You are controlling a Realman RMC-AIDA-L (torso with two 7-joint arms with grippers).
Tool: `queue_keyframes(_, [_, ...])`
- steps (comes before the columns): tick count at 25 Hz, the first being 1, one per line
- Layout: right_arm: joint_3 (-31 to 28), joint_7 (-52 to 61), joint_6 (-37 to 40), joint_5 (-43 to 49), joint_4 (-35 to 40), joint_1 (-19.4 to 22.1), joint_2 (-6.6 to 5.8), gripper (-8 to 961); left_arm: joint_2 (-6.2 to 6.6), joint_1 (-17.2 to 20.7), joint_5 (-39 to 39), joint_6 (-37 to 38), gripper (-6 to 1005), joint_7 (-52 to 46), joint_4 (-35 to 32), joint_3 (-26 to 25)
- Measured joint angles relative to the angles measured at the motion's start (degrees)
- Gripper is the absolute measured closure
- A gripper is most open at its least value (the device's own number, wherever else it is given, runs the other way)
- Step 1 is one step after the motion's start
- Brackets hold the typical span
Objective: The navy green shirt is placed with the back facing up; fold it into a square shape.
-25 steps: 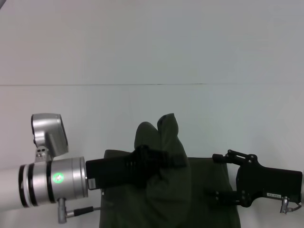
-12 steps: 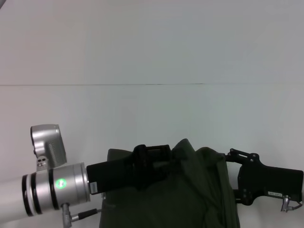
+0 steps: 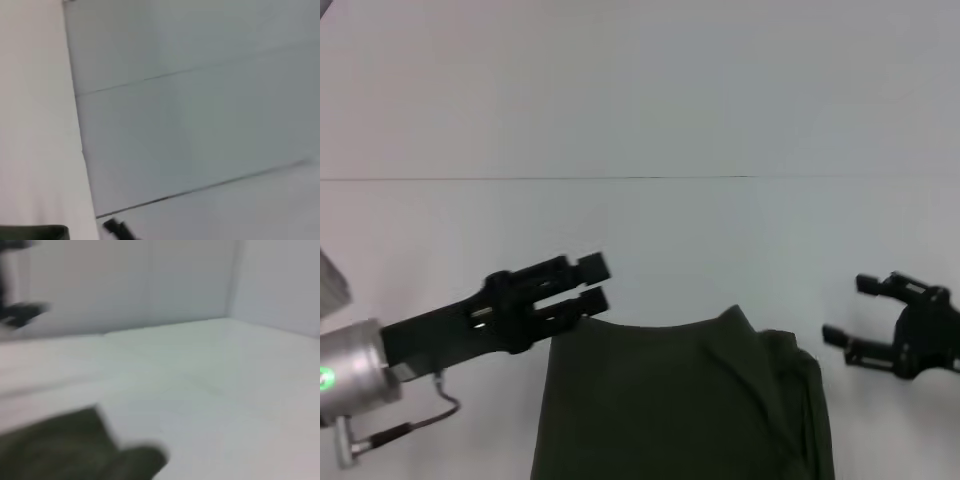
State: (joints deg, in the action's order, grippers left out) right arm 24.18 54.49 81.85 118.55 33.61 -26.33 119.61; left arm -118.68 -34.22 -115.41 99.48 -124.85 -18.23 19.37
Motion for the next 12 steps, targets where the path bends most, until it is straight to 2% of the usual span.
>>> queue_keyframes(3, [-2.8,11.9,1.1,0.0,2.2,-1.1,-0.65,54,2.95,1.1,-0.4,2.7,333,5.8,-1.0,1.8])
queue_keyframes(5, [-2.4,14.6,2.0,0.0,3.2,-1.3,-0.8,54,4.16,2.4,-0.5,3.6,332,9.8,-2.9,4.0])
queue_keyframes(8, [-0.4,23.1,6.5,0.1,7.8,-1.9,-0.87,54,4.74,4.8,-1.5,3.8,332,15.7,-7.4,8.3])
queue_keyframes(12, [4.6,32.8,11.6,0.2,16.1,-2.9,-0.38,54,4.04,6.2,-5.7,4.1,331,23.5,-13.0,11.7])
